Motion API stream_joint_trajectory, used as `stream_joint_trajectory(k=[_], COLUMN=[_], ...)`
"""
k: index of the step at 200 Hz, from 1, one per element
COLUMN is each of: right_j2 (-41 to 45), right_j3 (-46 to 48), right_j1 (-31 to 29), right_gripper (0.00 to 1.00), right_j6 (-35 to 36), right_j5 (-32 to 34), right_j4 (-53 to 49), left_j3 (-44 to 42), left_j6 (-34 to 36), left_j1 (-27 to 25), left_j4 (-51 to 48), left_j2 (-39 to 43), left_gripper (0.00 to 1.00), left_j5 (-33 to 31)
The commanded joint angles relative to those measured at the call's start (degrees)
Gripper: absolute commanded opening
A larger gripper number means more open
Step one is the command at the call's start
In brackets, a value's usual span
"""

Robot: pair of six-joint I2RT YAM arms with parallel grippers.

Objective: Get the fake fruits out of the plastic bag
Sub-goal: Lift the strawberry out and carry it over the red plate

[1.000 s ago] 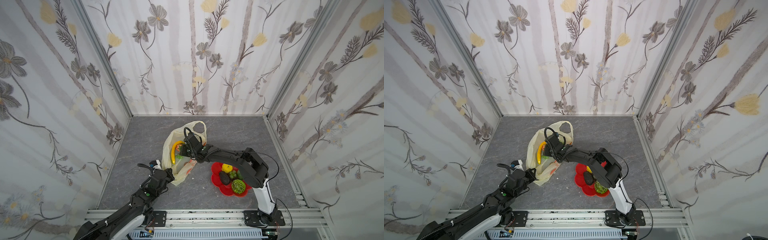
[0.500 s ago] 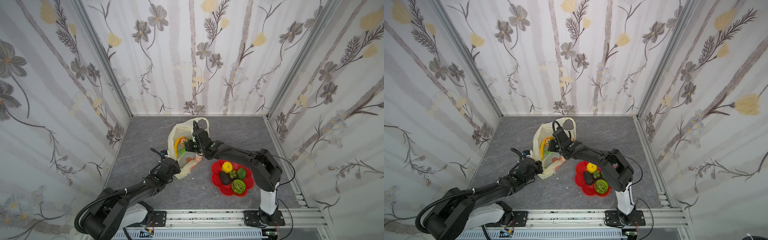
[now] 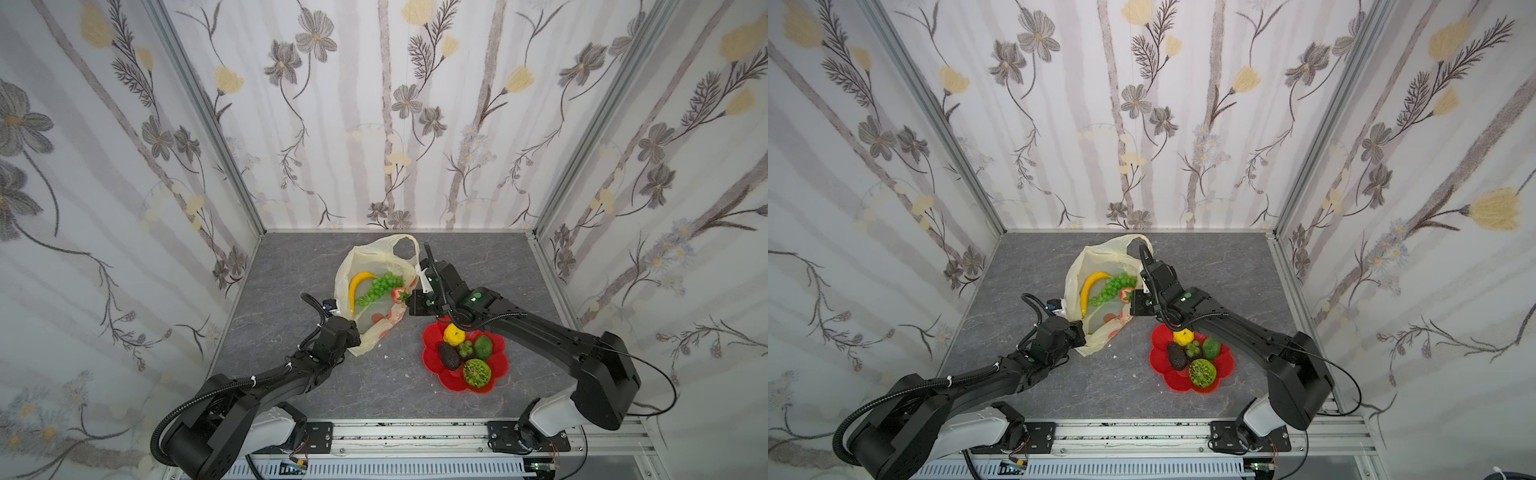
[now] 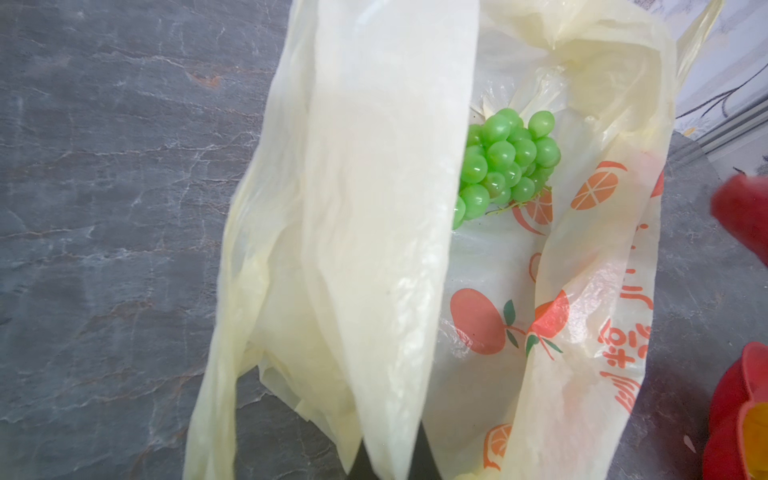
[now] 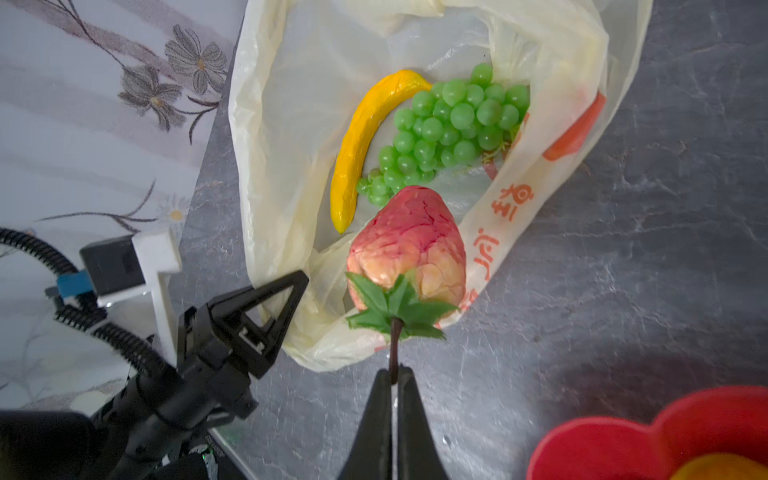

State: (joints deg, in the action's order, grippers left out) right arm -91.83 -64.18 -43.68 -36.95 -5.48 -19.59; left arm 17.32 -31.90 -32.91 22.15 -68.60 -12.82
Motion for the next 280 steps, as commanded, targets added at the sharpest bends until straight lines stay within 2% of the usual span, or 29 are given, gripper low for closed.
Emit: stream_joint_trajectory(k=[1,50,96,129,164,185,203,244,280], right_j2=[6.1,17.1,22.0,23.9,26.5,28.4,29.5,31.0,30.9], right_j3=[2.5,8.5,11.8,12.8,12.5,12.0,12.0,13.7,13.1], right_j1=[0.7,5.4,11.5,11.5,8.8,5.7,1.6,-6.0,-9.3], right_gripper=[0.00,0.00,0.00,0.00,0.00,0.00,0.00,0.00,0.00], right_j6=[1.6,0.8,1.0,0.5,-1.2,-1.9,-3.4,-8.5,-10.6], right_j5=[3.0,4.3,5.2,3.7,5.0,3.6,5.3,3.6,1.7], right_j4=[-7.2,-16.3,-21.1,-24.4,-32.3,-35.2,-37.7,-39.8,-41.2], left_j3=[-0.3,-0.6,-0.4,-0.4,-0.4,-0.2,-0.2,-0.4,-0.4], left_j6=[0.2,-0.2,0.1,0.0,0.1,0.1,0.3,0.2,0.0], left_j1=[0.0,-0.1,0.0,-0.1,0.0,0.0,0.0,0.2,0.3], left_j4=[2.1,2.1,2.0,2.0,2.0,2.0,2.0,2.0,2.0], left_j2=[0.7,1.8,1.5,1.2,0.7,0.5,0.1,0.0,-0.3], left_gripper=[0.00,0.00,0.00,0.00,0.00,0.00,0.00,0.00,0.00], left_j5=[-1.1,-0.4,0.1,0.1,-0.1,-0.1,-0.4,-1.4,-1.2])
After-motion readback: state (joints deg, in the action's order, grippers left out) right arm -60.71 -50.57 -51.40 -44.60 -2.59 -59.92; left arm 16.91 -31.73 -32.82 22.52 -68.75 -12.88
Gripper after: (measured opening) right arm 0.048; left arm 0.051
